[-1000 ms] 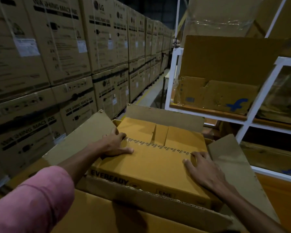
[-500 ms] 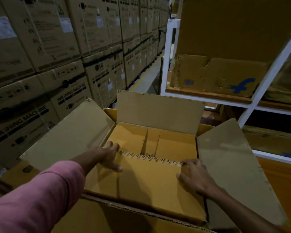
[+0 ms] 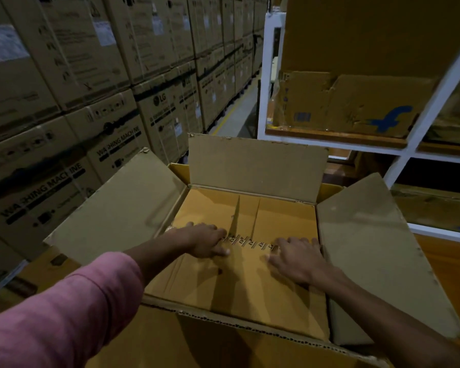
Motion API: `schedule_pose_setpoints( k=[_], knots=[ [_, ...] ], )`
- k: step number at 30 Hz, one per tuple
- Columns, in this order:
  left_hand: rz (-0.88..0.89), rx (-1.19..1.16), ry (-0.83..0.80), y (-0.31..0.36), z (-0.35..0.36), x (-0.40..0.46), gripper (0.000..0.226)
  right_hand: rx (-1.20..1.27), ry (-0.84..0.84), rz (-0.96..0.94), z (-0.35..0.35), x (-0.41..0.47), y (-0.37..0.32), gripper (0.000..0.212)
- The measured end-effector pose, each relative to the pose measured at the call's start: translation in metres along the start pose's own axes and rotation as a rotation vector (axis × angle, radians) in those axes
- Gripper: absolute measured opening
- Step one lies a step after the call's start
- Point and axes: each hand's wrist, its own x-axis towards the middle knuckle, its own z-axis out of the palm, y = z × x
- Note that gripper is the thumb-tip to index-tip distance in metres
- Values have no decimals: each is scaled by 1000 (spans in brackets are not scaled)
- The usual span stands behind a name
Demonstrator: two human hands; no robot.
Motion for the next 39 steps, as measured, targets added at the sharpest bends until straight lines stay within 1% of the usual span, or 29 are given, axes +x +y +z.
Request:
schedule_pose_setpoints(
  k=[1,2,4,5,6,7,8,9,10,12,15,17,18,19,22,23,24,25,27,29,31,33,36,39],
  knots=[
    [-11,-9,53,5,-9,-5,69,16,68,-5,-8,-1,0,60],
    [-29,-16,141,10,-19,-12,63,62,141,-11,-19,-2,0,56],
    [-90,-61,382,17,-43,-24,55,230,248,-66,-42,-7,1,44],
    [-125,-129,498,19,-55,-28,55,341,243,-106,-56,-11,2,35],
    [-157,-192,578,20,-65,-33,57,453,184,-141,-71,-16,3,27],
    [-177,-217,607,21,-74,-36,56,559,77,-178,-83,-21,4,21],
    [-189,-211,582,23,-80,-41,51,633,-60,-222,-93,-28,3,19],
    [-195,-187,520,27,-84,-46,44,659,-197,-272,-100,-34,0,20],
    [-188,-159,440,33,-84,-52,36,654,-312,-323,-102,-40,-4,24],
    [-159,-87,296,48,-75,-61,34,618,-491,-392,-93,-46,-16,31],
    [-135,133,161,63,-33,-67,45,574,-704,-429,-66,-48,-34,33],
    [-116,298,101,64,-4,-73,51,527,-737,-439,-52,-47,-45,33],
    [-105,366,86,63,9,-76,55,474,-701,-455,-47,-45,-50,31],
    [-94,422,78,62,19,-80,59,384,-621,-486,-41,-41,-55,29],
    [-57,531,86,66,41,-89,63,40,-285,-586,-21,-26,-66,24],
    [-48,549,90,69,44,-90,64,-33,-219,-595,-13,-21,-68,23],
    [-40,553,99,72,46,-91,65,-109,-180,-606,-7,-17,-69,23],
    [-37,551,109,74,46,-92,66,-202,-164,-619,0,-13,-68,27],
    [-40,544,118,77,45,-92,66,-451,-154,-645,12,-8,-65,44],
    [-50,520,114,76,44,-91,68,-602,-115,-678,18,-4,-62,54],
    [-58,484,88,73,43,-89,69,-637,-23,-688,13,-3,-63,58],
    [-46,465,67,70,43,-86,67,-620,37,-646,-7,-8,-69,57],
    [-15,462,25,73,33,-82,56,-495,60,-463,-47,-21,-69,43],
    [54,404,17,87,14,-73,45,-562,40,-295,-79,-26,-52,31]
  ],
)
